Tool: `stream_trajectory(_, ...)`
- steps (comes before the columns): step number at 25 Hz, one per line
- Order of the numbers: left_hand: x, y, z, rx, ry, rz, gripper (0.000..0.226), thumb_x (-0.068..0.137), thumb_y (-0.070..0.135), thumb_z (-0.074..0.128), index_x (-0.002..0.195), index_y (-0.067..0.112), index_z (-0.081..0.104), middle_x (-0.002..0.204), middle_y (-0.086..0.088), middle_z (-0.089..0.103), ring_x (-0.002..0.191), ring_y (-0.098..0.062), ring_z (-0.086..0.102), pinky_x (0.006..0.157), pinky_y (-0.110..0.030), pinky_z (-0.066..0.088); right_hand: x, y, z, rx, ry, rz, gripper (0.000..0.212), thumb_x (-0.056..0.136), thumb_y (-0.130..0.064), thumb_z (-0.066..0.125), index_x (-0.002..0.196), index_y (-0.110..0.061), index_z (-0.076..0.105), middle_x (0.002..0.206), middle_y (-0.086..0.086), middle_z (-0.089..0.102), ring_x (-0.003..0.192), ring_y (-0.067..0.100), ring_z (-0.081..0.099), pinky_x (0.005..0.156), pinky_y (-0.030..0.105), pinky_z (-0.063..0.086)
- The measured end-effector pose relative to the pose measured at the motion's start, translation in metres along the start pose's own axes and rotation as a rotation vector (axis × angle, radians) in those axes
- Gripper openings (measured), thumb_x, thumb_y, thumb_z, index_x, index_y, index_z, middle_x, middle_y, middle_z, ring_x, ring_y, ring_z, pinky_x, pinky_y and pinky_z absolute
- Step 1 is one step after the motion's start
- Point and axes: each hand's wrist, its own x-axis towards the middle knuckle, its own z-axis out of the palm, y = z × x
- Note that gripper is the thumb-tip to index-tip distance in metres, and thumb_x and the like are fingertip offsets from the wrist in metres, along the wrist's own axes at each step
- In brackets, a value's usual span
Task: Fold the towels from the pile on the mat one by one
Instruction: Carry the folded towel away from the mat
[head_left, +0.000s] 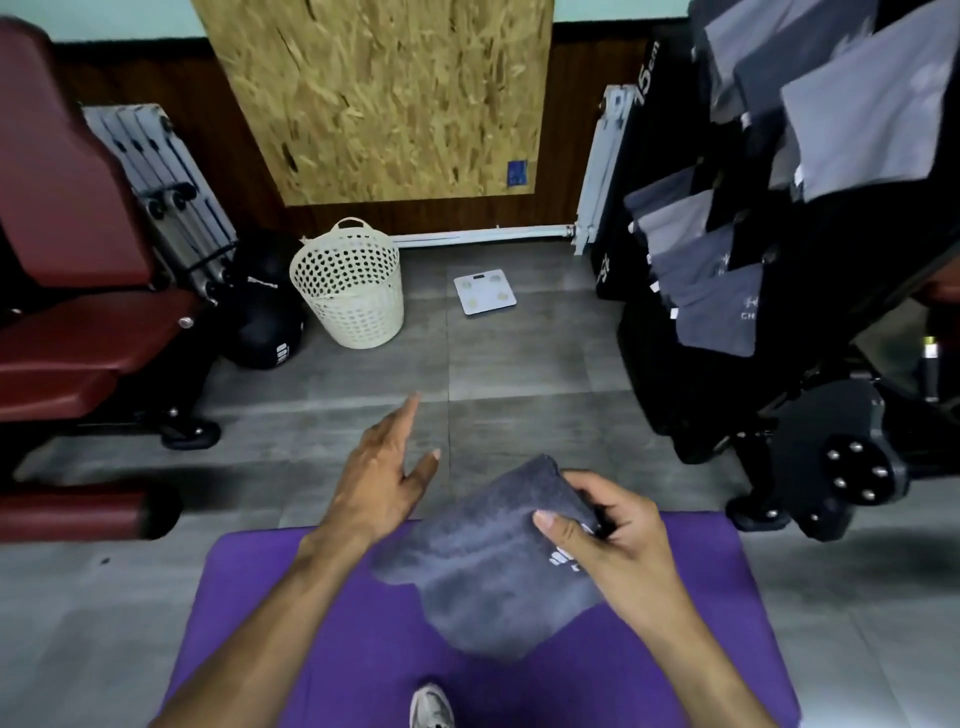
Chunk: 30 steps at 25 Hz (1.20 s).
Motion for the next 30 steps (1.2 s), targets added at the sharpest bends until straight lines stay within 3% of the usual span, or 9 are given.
stream_trajectory(3, 0.06, -0.004, -0.015, -0.027, 0.007, 0.051, 0.074, 0.094, 0.04, 0.057, 0.154, 0.026, 0.017, 0.149, -0.008, 0.042, 0.136, -0.023, 0.036, 0.11, -0.029, 0.028, 0.053, -0.009, 0.008, -0.042, 0.02, -0.033, 0.02, 0.074, -0.02, 0.076, 0.093, -0.024, 0.074, 0.081, 0.001, 0.073, 0.072, 0.009, 0.068, 0.065, 0.021, 0.053)
stream_trajectory(6, 0.123, 0.002, -0.025, -0.071, -0.033, 0.085, 0.074, 0.093, 0.038, 0.06, 0.154, 0.029, 0.019, 0.15, -0.005, 0.042, 0.137, -0.019, 0.036, 0.111, -0.029, 0.031, 0.104, -0.017, 0.0, -0.07, 0.083, -0.071, 0.025, 0.075, -0.017, 0.076, 0.099, -0.012, 0.071, 0.082, 0.003, 0.074, 0.073, 0.012, 0.068, 0.064, 0.019, 0.052)
stream_trajectory(12, 0.284, 0.01, 0.009, 0.022, -0.114, 0.208, 0.075, 0.093, 0.032, 0.061, 0.154, 0.027, 0.019, 0.144, -0.01, 0.048, 0.13, -0.025, 0.046, 0.106, -0.029, 0.035, 0.259, 0.022, -0.048, -0.084, 0.208, -0.042, 0.02, 0.076, -0.019, 0.079, 0.095, -0.023, 0.075, 0.085, 0.007, 0.074, 0.075, 0.014, 0.066, 0.065, 0.024, 0.054)
stream_trajectory(16, 0.426, 0.02, 0.048, 0.038, -0.164, 0.187, 0.073, 0.093, 0.032, 0.061, 0.154, 0.023, 0.021, 0.144, -0.012, 0.048, 0.131, -0.027, 0.046, 0.105, -0.03, 0.036, 0.387, 0.063, -0.106, -0.09, 0.131, 0.054, 0.018, 0.078, -0.013, 0.08, 0.091, -0.025, 0.075, 0.082, -0.003, 0.072, 0.075, 0.007, 0.065, 0.064, 0.023, 0.053)
stream_trajectory(19, 0.538, 0.042, 0.079, 0.005, -0.184, 0.173, 0.072, 0.094, 0.035, 0.059, 0.154, 0.026, 0.02, 0.145, -0.008, 0.047, 0.132, -0.024, 0.044, 0.103, -0.03, 0.037, 0.49, 0.075, -0.157, -0.088, 0.089, 0.081, 0.016, 0.08, -0.007, 0.076, 0.092, -0.017, 0.073, 0.082, -0.004, 0.071, 0.074, 0.009, 0.065, 0.064, 0.027, 0.055)
stream_trajectory(22, 0.64, 0.062, 0.103, -0.025, -0.236, 0.203, 0.073, 0.092, 0.035, 0.061, 0.153, 0.029, 0.022, 0.146, -0.006, 0.047, 0.132, -0.023, 0.044, 0.104, -0.035, 0.042, 0.582, 0.075, -0.198, -0.206, 0.1, 0.038, 0.032, 0.081, -0.036, 0.077, 0.099, -0.01, 0.071, 0.089, 0.011, 0.07, 0.082, 0.031, 0.066, 0.074, 0.045, 0.054)
stream_trajectory(24, 0.693, 0.075, 0.109, -0.015, -0.263, 0.226, 0.076, 0.089, 0.032, 0.066, 0.153, 0.028, 0.024, 0.145, -0.005, 0.049, 0.131, -0.023, 0.046, 0.103, -0.04, 0.044, 0.625, 0.074, -0.216, -0.247, 0.144, 0.018, 0.039, 0.079, -0.044, 0.075, 0.101, -0.011, 0.071, 0.089, 0.009, 0.07, 0.084, 0.032, 0.066, 0.075, 0.047, 0.054)
stream_trajectory(27, 0.78, 0.081, 0.117, 0.077, -0.265, 0.257, 0.08, 0.084, 0.025, 0.07, 0.152, 0.022, 0.027, 0.135, -0.011, 0.056, 0.123, -0.031, 0.051, 0.097, -0.047, 0.046, 0.693, 0.082, -0.232, -0.279, 0.243, 0.0, 0.021, 0.082, -0.023, 0.078, 0.097, -0.01, 0.07, 0.088, 0.004, 0.067, 0.081, 0.024, 0.064, 0.072, 0.042, 0.053)
stream_trajectory(30, 0.869, 0.071, 0.135, 0.109, -0.349, 0.316, 0.079, 0.086, 0.021, 0.068, 0.152, 0.02, 0.025, 0.137, -0.013, 0.053, 0.124, -0.033, 0.049, 0.098, -0.045, 0.044, 0.757, 0.107, -0.239, -0.41, 0.294, 0.058, 0.013, 0.08, -0.002, 0.076, 0.091, -0.003, 0.069, 0.083, -0.001, 0.063, 0.078, 0.014, 0.06, 0.069, 0.035, 0.051)
